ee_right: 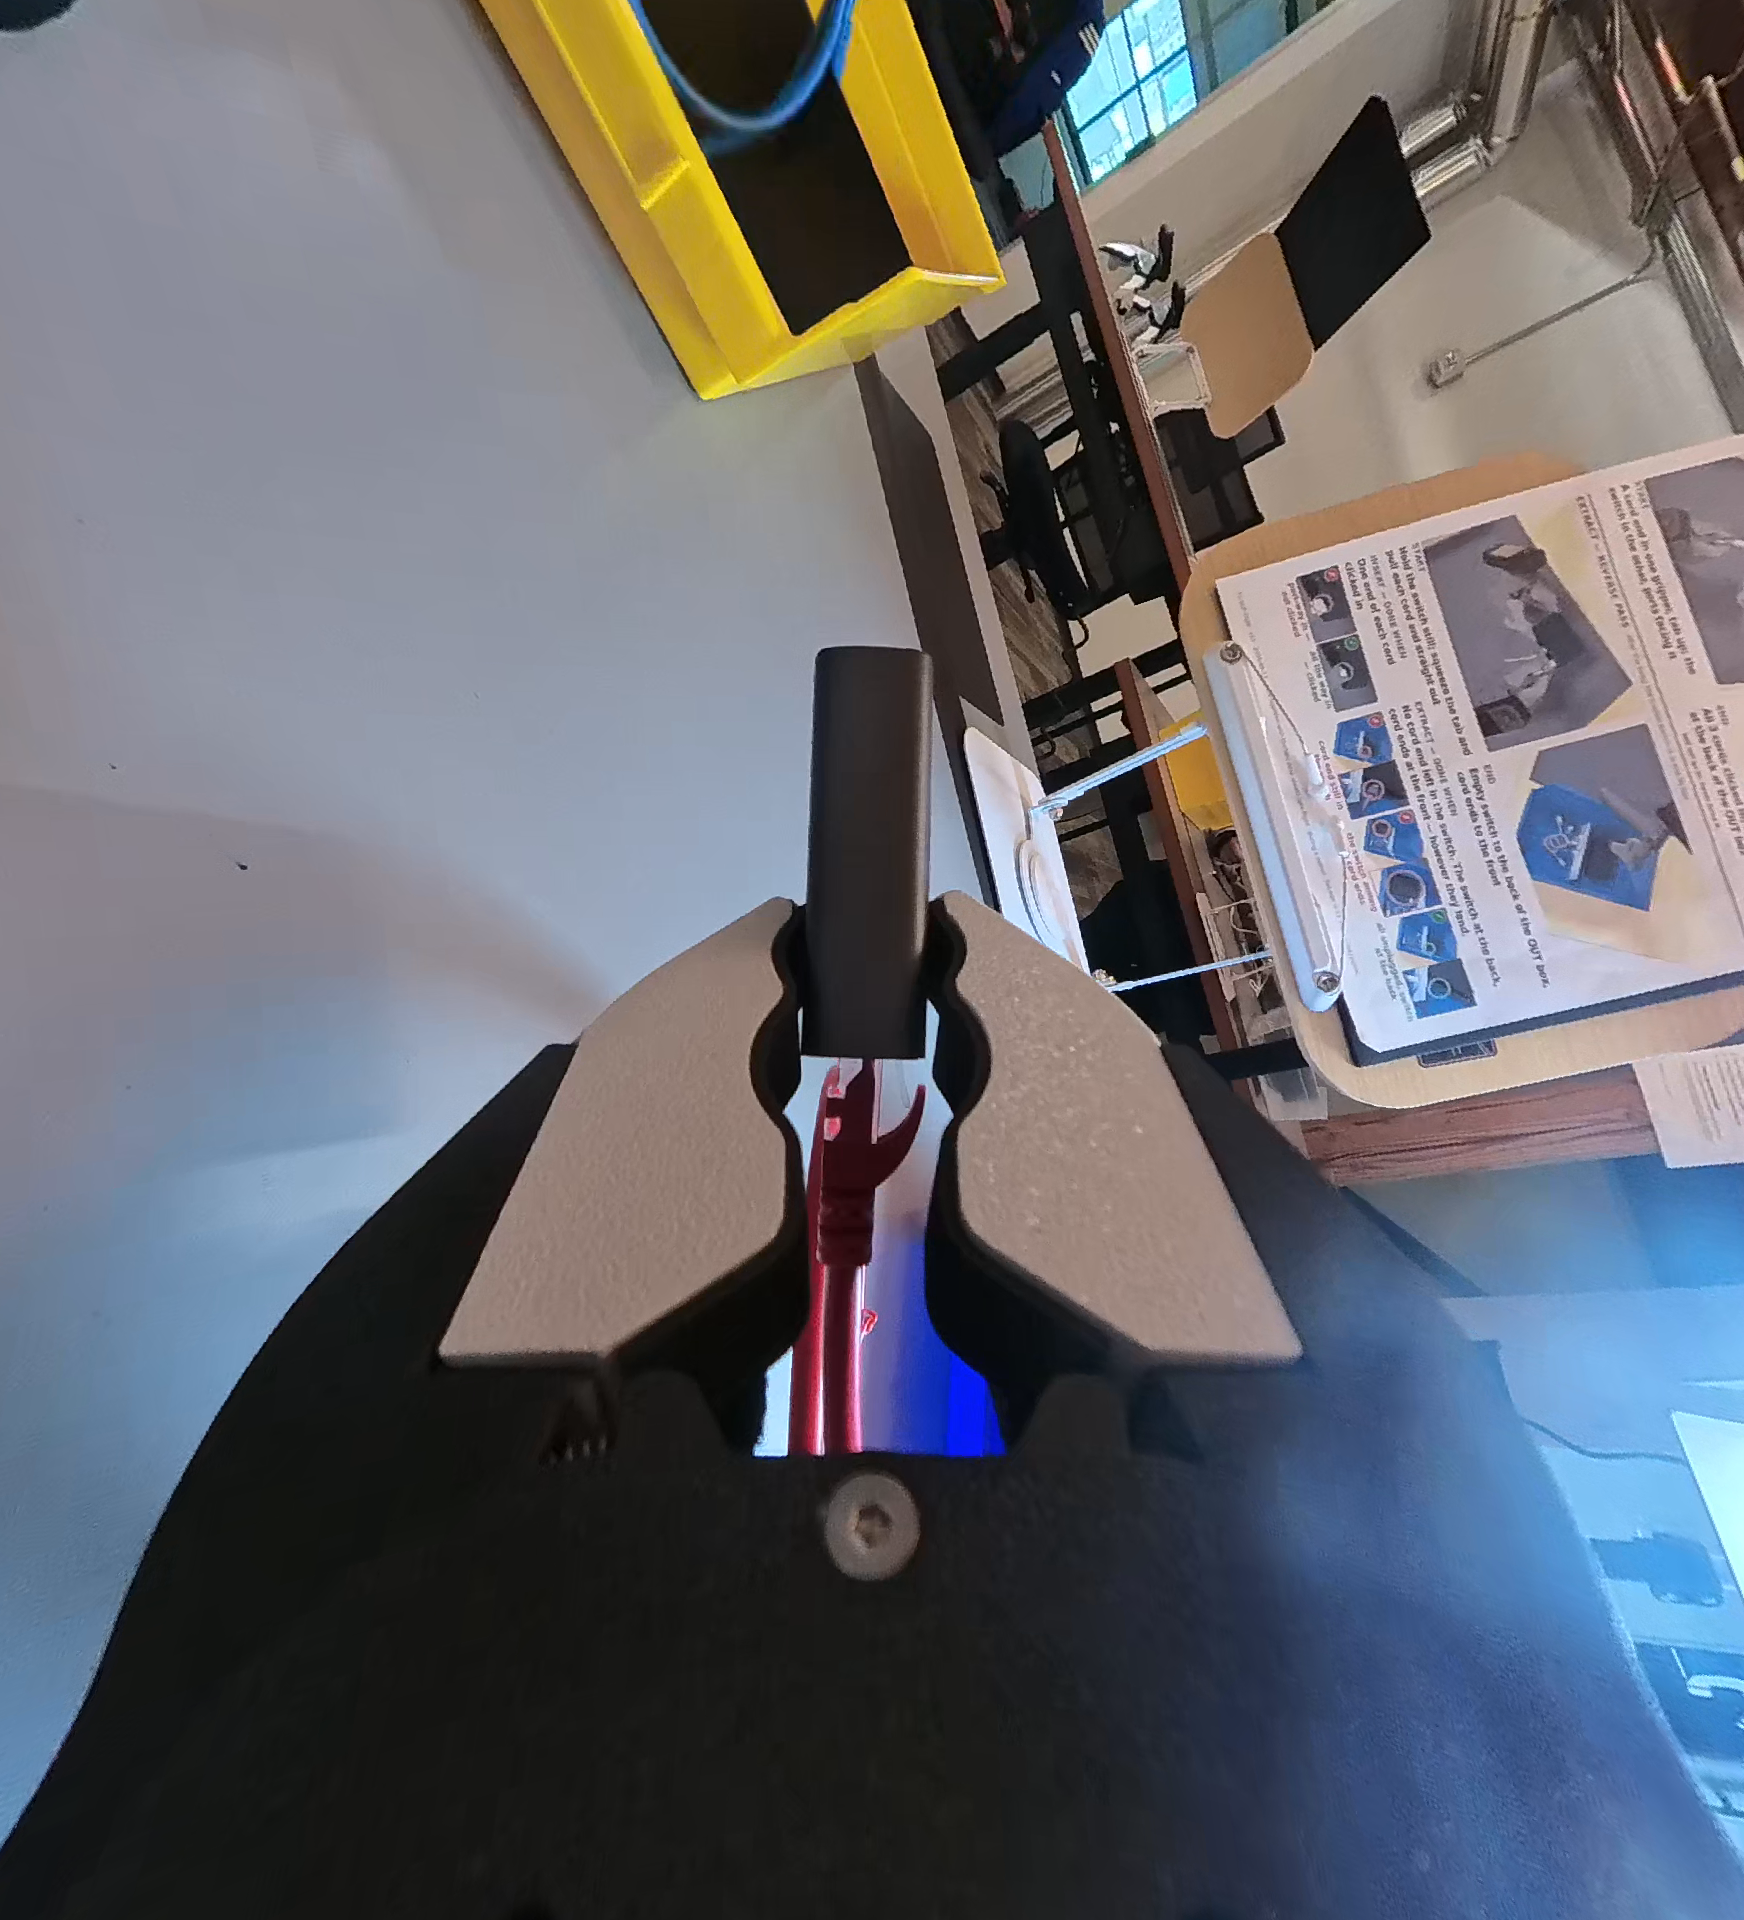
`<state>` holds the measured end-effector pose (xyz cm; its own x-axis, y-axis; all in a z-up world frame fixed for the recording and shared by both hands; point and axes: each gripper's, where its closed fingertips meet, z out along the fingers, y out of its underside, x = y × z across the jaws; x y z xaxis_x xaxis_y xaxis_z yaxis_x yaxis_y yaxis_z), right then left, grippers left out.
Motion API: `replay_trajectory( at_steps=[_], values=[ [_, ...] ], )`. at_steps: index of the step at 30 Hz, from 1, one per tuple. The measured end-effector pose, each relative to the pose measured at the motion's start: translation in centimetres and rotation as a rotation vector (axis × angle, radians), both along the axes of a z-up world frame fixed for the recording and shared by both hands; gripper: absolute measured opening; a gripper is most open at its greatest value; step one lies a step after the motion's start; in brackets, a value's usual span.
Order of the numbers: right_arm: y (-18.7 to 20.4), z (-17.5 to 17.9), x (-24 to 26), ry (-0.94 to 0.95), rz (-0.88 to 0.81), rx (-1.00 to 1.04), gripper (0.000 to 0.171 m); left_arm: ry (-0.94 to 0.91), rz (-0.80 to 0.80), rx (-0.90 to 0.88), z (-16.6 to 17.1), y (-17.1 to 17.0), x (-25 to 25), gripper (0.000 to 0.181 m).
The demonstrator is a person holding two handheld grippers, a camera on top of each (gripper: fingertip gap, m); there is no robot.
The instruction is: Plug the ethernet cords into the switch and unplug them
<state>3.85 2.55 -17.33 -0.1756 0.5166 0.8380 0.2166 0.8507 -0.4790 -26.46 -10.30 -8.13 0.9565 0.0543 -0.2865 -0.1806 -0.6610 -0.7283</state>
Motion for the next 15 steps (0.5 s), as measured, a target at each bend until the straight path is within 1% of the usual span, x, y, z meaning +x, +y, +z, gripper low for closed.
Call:
replay_trajectory(
  at_steps=[3,4,6,7,9,12,14,15],
  values=[
    [0.0,0.0,0.0,0.001,0.000,-0.002,0.021,-0.038,-0.058,-0.081,1.5,-1.0,0.9,0.011],
    [0.1,-0.1,0.0,-0.002,-0.001,-0.004,0.021,-0.100,-0.078,-0.070,1.9,-0.8,1.2,0.010],
    [0.1,-0.2,-0.1,-0.008,0.000,-0.006,0.021,-0.370,-0.184,-0.056,2.2,-0.4,3.1,0.011],
    [0.1,-0.3,-0.1,-0.009,-0.001,-0.003,0.021,-0.463,-0.235,-0.019,2.9,-0.1,3.7,0.010],
    [0.1,-0.2,0.1,-0.007,-0.003,0.004,0.021,-0.557,-0.285,0.109,5.1,0.5,3.6,0.007],
    [0.3,-0.1,0.0,-0.006,-0.004,-0.010,0.021,-0.628,-0.320,0.303,8.0,1.1,2.8,0.006],
    [0.4,-0.4,0.0,-0.013,-0.006,-0.010,0.021,-0.635,-0.325,0.350,8.5,1.2,2.6,0.006],
    [0.5,-0.5,0.0,-0.017,-0.007,-0.008,0.021,-0.623,-0.324,0.340,8.3,1.3,2.6,0.006]
  ],
)
